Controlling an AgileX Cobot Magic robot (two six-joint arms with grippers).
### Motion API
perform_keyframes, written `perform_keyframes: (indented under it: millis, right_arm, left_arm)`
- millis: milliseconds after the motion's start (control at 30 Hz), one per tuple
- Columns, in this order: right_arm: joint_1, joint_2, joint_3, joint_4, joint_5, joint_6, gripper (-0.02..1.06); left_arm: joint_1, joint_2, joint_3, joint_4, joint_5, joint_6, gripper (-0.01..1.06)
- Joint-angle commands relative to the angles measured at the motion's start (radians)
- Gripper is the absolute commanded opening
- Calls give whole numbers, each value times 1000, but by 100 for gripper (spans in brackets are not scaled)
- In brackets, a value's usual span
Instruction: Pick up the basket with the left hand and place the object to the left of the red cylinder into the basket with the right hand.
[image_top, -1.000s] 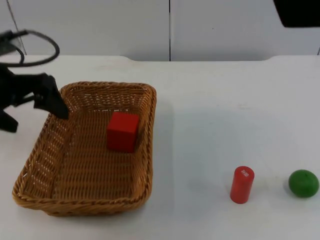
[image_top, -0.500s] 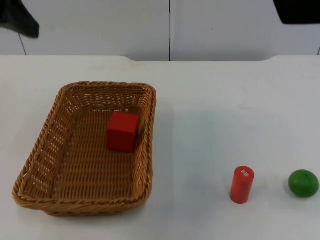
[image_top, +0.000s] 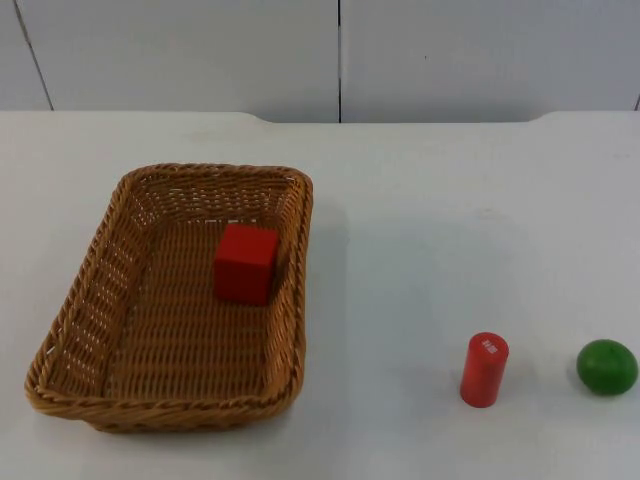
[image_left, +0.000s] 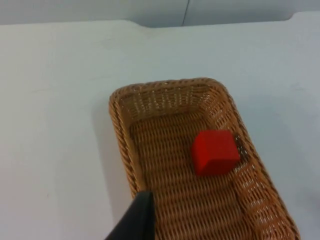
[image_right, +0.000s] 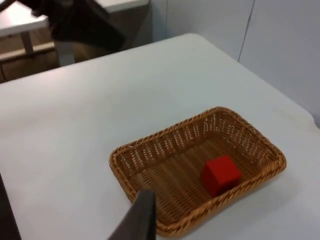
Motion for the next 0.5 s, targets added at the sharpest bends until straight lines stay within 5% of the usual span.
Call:
perform_keyframes:
  millis: [0, 267, 467]
  right_arm:
    - [2, -47, 38, 0, -16, 13, 91]
    - [2, -267, 196, -4, 25, 54, 91]
    - [2, -450, 260, -4, 177, 54, 91]
  left_arm:
    - [0, -89, 46, 6, 0, -9, 105]
    - [0, -458, 158, 90, 30, -144, 105]
    - [0, -689, 146, 331, 121, -343, 105]
